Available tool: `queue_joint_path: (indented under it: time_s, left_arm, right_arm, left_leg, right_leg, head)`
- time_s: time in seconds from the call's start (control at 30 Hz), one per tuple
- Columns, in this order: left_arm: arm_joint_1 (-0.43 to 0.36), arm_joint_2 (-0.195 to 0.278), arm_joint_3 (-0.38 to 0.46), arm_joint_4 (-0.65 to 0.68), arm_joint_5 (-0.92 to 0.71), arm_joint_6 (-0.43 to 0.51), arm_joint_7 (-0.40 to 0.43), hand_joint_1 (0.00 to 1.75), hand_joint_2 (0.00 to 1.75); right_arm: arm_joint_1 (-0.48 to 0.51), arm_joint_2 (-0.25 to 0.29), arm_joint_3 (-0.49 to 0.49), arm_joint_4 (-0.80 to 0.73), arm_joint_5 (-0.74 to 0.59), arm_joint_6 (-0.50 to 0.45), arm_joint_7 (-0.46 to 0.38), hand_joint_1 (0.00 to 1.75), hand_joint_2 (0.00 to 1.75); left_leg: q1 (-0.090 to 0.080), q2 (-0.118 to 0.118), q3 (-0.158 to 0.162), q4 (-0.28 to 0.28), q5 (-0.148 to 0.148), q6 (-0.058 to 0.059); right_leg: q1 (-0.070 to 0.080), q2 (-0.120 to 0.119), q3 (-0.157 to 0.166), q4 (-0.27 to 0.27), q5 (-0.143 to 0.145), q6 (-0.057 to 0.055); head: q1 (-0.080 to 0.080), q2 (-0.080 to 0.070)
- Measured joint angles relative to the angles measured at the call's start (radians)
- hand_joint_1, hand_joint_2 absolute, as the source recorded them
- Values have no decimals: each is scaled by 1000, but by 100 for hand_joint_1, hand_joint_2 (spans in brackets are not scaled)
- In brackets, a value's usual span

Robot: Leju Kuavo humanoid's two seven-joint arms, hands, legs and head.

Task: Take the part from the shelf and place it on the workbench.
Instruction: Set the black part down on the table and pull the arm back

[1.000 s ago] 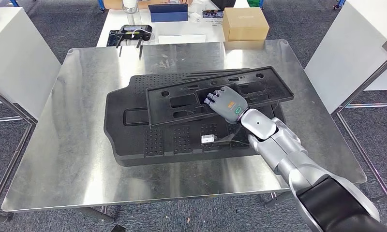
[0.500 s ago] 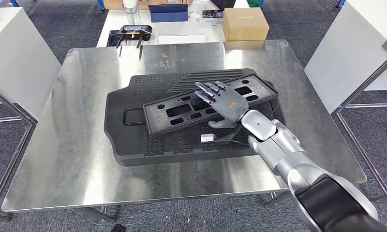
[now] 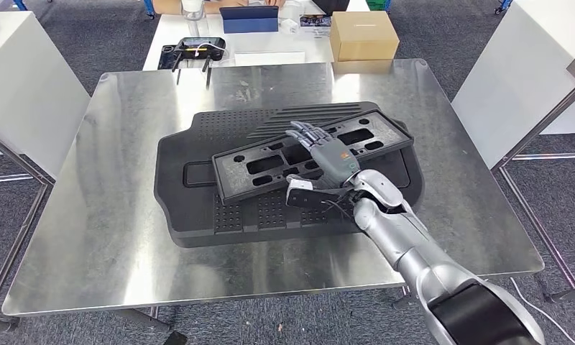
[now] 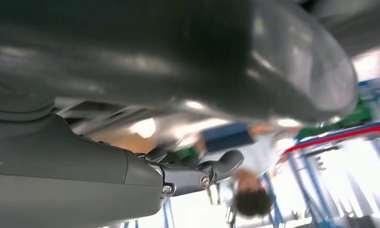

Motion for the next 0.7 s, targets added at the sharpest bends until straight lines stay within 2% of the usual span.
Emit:
queue_joint_path:
  time_s: [0.17, 0.27, 0.53, 0.6, 0.7]
  left_arm:
    - [3, 0, 13, 0, 0, 0, -6, 0, 0]
    - [4, 0, 20, 0, 0, 2, -9, 0, 0]
    - [11, -1, 43, 0, 0, 13, -11, 0, 0]
    - [16, -2, 54, 0, 6, 19, -14, 0, 0]
    - [25, -6, 74, 0, 24, 35, -25, 0, 0]
  right_arm:
    - [36, 14, -24, -130, -103, 125, -3, 0, 0]
    - [56, 17, -21, -189, -134, 162, -3, 0, 0]
    - [145, 22, -6, -373, -260, 166, -28, 0, 0]
    - [198, 27, -14, -457, -357, 164, -67, 0, 0]
    - [329, 47, -35, -646, -504, 131, -136, 0, 0]
  left_leg:
    - [0, 0, 0, 0, 0, 0]
    - [0, 0, 0, 0, 0, 0]
    - [0, 0, 0, 0, 0, 0]
    - [0, -1, 0, 0, -1, 0]
    - [0, -1, 1, 0, -2, -2]
  right_leg:
    - [0, 0, 0, 0, 0, 0]
    - [0, 0, 0, 0, 0, 0]
    - [0, 0, 0, 0, 0, 0]
    - [0, 0, 0, 0, -1, 0]
    - [0, 0, 0, 0, -2, -1]
  head:
    - [0, 0]
    - [0, 0]
    - [0, 0]
    - [0, 0]
    - [0, 0]
